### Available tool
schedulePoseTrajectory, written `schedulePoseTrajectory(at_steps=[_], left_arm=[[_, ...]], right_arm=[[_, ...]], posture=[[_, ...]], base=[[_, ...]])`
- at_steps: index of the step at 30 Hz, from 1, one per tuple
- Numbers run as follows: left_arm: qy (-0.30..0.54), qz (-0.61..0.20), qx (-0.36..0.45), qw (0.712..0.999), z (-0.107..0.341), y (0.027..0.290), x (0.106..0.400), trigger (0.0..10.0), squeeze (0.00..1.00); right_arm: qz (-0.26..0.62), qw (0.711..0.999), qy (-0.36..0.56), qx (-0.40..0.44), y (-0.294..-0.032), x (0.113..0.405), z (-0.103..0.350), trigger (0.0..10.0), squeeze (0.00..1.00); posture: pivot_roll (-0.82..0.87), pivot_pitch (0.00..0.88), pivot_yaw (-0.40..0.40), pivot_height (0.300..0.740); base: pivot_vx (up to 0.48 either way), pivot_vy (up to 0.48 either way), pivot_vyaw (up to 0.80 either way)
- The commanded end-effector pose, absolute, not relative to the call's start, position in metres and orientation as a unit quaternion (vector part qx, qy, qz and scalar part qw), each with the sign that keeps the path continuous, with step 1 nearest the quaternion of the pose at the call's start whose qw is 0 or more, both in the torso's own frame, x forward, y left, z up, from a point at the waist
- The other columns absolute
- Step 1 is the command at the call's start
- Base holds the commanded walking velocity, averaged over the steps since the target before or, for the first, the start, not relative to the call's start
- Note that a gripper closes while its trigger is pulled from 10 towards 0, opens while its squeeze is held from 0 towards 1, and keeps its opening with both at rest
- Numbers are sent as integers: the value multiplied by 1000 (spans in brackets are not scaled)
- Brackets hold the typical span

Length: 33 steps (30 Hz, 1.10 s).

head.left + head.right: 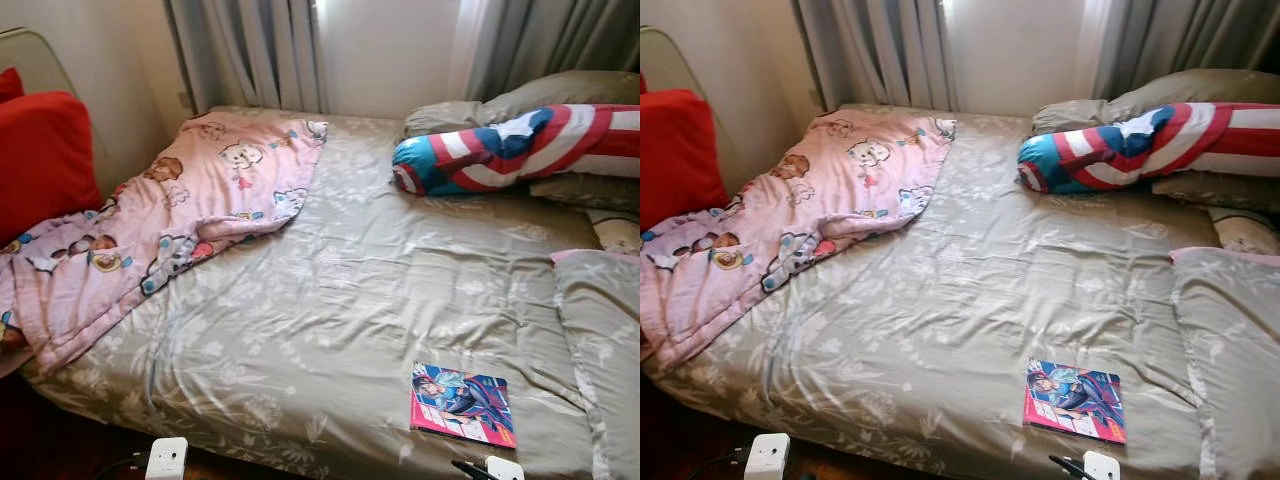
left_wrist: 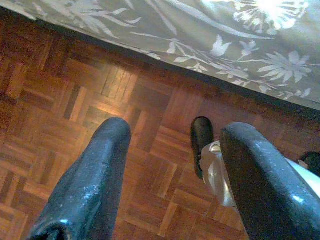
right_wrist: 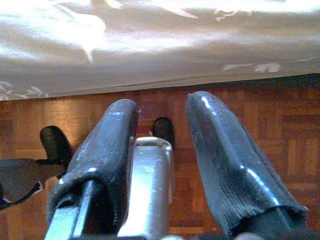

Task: Clean up the room

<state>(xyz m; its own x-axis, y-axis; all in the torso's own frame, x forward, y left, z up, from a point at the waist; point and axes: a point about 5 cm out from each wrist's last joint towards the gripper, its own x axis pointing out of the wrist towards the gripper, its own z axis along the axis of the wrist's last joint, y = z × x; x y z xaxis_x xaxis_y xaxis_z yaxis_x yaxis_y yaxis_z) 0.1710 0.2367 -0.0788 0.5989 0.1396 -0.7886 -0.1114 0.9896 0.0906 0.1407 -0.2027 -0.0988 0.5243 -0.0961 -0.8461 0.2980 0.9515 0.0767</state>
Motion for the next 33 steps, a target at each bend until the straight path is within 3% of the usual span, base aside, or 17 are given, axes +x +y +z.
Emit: schedulePoseTrajectory(at_steps=[1,12,33], left_arm=[[449,75,15,890,-80,239,168,10000,0],[449,74,14,890,-80,239,168,10000,0],[449,76,14,890,-80,241,167,10000,0]], right_arm=[[-118,864,477,109,-204,138,-100,10000,0],[-119,864,477,110,-204,138,-100,10000,0],[-118,864,477,112,-203,139,-100,10000,0]], posture=[[19,0,21,740],[18,0,22,740],[23,0,24,740]], base=[[0,326,0],[0,330,0],[0,480,0]])
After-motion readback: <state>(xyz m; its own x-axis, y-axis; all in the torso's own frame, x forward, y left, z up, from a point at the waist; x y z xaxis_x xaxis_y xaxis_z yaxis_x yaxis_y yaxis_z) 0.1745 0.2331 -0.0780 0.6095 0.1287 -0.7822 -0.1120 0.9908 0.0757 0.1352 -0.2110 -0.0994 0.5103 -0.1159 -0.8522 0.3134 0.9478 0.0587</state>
